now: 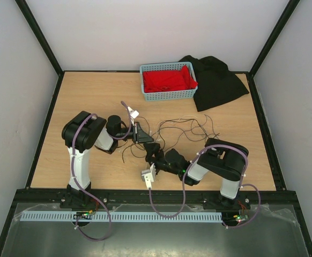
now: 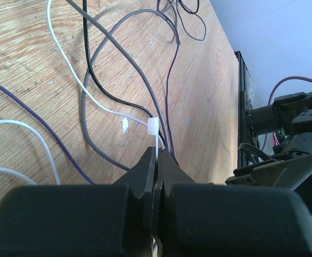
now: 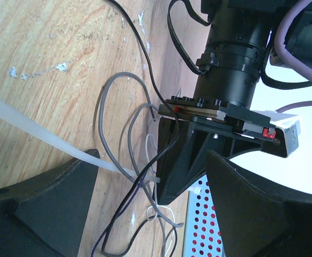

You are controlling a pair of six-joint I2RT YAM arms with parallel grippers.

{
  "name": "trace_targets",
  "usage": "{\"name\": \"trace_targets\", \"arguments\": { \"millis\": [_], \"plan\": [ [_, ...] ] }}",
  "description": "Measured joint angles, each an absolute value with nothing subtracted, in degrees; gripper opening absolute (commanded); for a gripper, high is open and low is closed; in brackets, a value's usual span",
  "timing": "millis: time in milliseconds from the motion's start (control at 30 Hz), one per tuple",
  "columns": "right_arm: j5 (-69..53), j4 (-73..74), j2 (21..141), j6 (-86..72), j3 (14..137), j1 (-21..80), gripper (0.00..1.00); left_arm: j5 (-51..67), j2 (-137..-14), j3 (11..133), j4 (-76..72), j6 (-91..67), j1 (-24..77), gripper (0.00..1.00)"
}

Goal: Zip-tie the wires
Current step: Tie the cable at the center of the board.

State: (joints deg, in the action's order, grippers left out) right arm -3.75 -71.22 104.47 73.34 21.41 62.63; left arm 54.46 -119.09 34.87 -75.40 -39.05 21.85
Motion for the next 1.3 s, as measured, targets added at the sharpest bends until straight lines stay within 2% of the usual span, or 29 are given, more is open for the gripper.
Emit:
{"name": "trace_targets", "arguments": {
  "millis": [200, 300, 433, 700, 767, 900, 1067, 1300],
  "plan": [
    [-3.5, -72.3, 104.5, 72.2, 20.6, 63.4, 0.88, 54.5, -119.1, 34.9, -75.3, -39.0, 21.8, 0.0],
    [-3.4, -72.4, 104.5, 71.4, 20.4, 63.5, 0.81, 54.5, -119.1, 34.9, -75.2, -39.0, 21.8, 0.0],
    [-3.4, -72.0, 104.5, 70.1, 20.2, 63.7, 0.67, 54.5, -119.1, 34.9, -75.1, -39.0, 21.8, 0.0],
    [-3.8, -69.3, 104.9, 67.9, 20.1, 63.9, 0.28, 54.4, -119.1, 34.9, -75.0, -39.0, 21.8, 0.0],
    [-3.9, -68.6, 105.0, 67.4, 20.1, 63.9, 0.21, 54.4, -119.1, 34.9, -75.0, -39.0, 21.8, 0.0],
    [-3.9, -67.4, 104.9, 66.1, 20.2, 63.9, 0.15, 54.5, -119.1, 34.9, -74.7, -38.9, 21.9, 0.0],
    [-3.7, -66.8, 104.9, 63.9, 21.0, 63.9, 0.0, 54.5, -119.1, 34.9, -74.3, -38.7, 22.0, 0.0],
    [-3.7, -61.7, 102.9, 57.7, 23.7, 63.8, 0.0, 54.7, -119.1, 35.0, -74.1, -38.7, 22.2, 0.0]
  ]
}}
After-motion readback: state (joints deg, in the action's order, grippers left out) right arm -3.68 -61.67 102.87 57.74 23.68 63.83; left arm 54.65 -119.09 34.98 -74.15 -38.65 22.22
